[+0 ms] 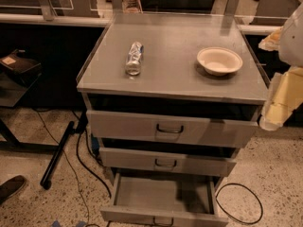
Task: Close bottom drawer
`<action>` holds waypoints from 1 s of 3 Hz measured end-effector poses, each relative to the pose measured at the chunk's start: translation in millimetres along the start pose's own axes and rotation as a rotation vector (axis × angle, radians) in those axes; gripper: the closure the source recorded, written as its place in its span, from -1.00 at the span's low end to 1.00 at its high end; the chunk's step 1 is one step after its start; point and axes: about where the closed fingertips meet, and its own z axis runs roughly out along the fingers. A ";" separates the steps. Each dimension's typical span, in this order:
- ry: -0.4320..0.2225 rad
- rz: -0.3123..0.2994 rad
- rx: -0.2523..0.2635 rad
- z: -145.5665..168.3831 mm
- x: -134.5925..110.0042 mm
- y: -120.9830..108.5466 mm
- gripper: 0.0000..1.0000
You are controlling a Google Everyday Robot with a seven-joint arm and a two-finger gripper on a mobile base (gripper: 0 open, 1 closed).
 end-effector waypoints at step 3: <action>0.000 0.000 0.000 0.0 0.0 0.0 -0.26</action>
Offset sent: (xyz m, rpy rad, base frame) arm 0.0000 0.0000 0.0000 0.0000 0.0000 0.0000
